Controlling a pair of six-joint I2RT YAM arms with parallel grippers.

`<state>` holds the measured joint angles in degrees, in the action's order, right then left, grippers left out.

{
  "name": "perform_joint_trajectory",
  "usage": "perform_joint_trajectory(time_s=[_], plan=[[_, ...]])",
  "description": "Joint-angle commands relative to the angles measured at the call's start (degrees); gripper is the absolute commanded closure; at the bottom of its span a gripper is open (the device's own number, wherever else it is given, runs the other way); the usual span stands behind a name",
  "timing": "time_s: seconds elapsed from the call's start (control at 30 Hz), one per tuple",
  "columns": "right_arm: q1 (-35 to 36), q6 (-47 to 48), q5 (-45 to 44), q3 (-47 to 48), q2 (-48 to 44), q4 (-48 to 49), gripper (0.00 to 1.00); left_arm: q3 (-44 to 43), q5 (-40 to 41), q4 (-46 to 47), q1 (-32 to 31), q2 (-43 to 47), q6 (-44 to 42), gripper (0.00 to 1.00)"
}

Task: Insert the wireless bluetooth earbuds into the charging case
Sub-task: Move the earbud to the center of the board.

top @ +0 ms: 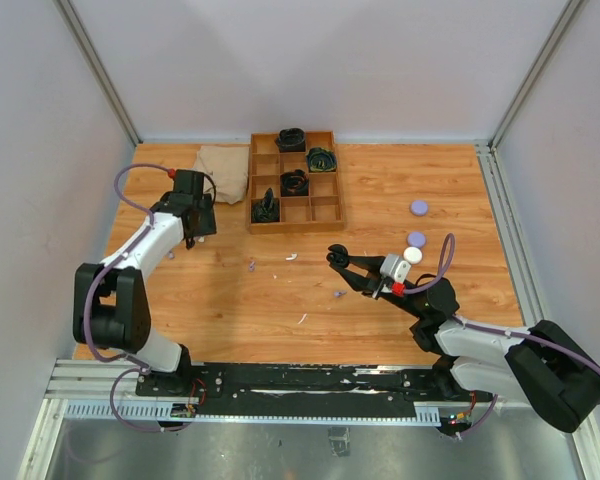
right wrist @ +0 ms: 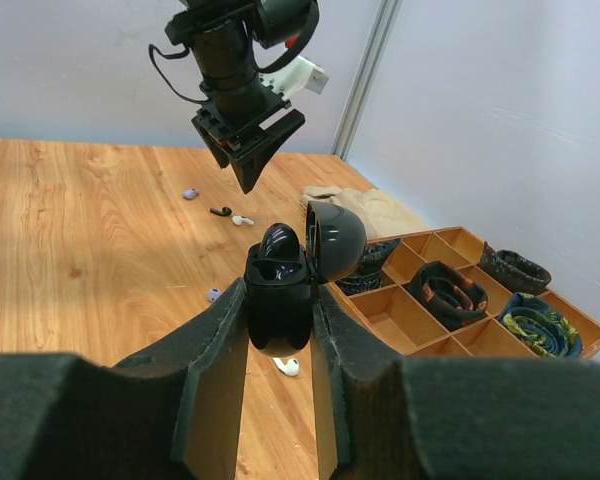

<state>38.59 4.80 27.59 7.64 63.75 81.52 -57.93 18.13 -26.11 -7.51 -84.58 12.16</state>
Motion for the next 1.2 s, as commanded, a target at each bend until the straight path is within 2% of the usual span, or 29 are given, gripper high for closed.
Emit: perform_joint_trajectory(time_s=[0.0,0.23,0.5,0.83,1.17], plan=[[0.51,1.18,-0.66,-0.75,-0.53,1.46,0.99,-4.42,-1.63,-1.11,2.84,-4.90,-1.59,0.35],[0.46,1.35,-0.70,-0.61,-0.38,1.17,0.99,-8.52,-4.73,-2.56,6.84,-12.35,-2.02,0.43],[0.49,1.35,-0.57,-0.44,0.11,1.10,0.99,-12.37,-7.14,-4.44,9.06,-17.80,-2.73,0.59],[0.47,1.19,-0.56,-0.32,0.34,1.06,0.99,-15.26,-8.21,-6.59,10.22,-22.91,-3.10,0.63],[0.52,0.84,-0.29,-0.07,0.53,1.10,0.99,-15.00,-9.86,-8.25,10.50,-25.34,-3.11,0.62]])
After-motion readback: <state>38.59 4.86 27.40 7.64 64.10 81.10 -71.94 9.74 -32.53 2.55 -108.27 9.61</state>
